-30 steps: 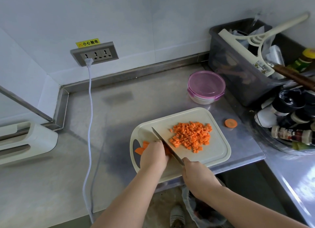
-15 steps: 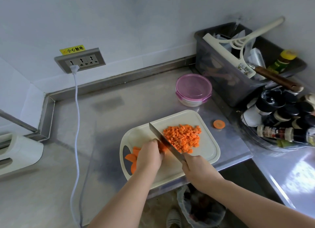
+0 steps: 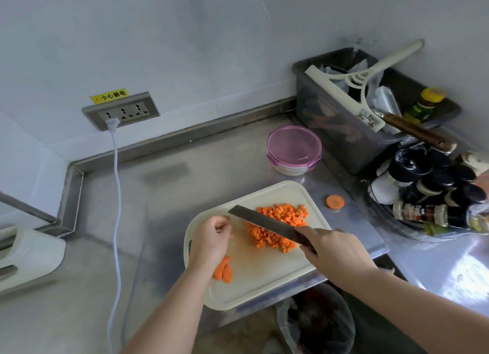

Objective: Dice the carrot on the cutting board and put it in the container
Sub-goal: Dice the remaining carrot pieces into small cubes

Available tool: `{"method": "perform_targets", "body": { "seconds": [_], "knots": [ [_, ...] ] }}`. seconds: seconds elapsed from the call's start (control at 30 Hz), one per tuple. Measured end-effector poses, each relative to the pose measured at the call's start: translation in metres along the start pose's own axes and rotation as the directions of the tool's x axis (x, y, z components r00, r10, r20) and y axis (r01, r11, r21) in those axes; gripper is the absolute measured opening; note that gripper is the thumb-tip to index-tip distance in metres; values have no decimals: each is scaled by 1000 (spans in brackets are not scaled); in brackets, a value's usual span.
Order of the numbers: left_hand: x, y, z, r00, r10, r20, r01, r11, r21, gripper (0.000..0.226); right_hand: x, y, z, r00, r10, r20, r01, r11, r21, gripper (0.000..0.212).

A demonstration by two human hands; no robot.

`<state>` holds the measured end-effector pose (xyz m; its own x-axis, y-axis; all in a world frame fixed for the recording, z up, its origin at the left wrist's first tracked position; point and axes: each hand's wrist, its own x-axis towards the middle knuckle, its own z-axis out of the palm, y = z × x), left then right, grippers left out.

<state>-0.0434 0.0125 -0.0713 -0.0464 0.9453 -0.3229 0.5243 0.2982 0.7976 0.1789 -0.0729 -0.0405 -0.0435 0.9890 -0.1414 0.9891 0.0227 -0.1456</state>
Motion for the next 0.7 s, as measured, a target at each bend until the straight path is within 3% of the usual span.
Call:
{"method": "perform_targets", "body": {
  "seconds": [0.1,0.17,0.23,0.27,0.33,0.43,0.53,0.7],
  "knots": [
    [-3,11,-15,985,66,-160,-68,998,-11,17,-2,2,-5,999,-42,-17,40,996,-81,39],
    [-4,18,-15,941,298,-158,-277,950,142,21,-2,1,-7,996,-76,-52,71,992,-105,36],
    [-5,24,-7,845,531,63,-522,795,307,28,-2,2,-5,986,-131,-103,113,979,-170,32],
    [-7,27,-2,799,566,201,-598,717,358,32,-1,3,-4,983,-151,-107,129,974,-188,35],
    [-9,30,7,757,537,373,-653,624,429,38,0,3,-5,974,-177,-140,152,973,-174,42],
    [-4,32,12,740,521,426,-672,599,435,44,-2,1,-6,972,-182,-146,158,974,-165,39],
    [0,32,7,737,577,351,-675,641,364,47,-4,2,-10,989,-83,-126,68,991,-115,31],
    [-5,25,-18,779,626,-10,-598,749,285,39,8,2,-14,991,119,65,-131,959,251,35]
  ]
}}
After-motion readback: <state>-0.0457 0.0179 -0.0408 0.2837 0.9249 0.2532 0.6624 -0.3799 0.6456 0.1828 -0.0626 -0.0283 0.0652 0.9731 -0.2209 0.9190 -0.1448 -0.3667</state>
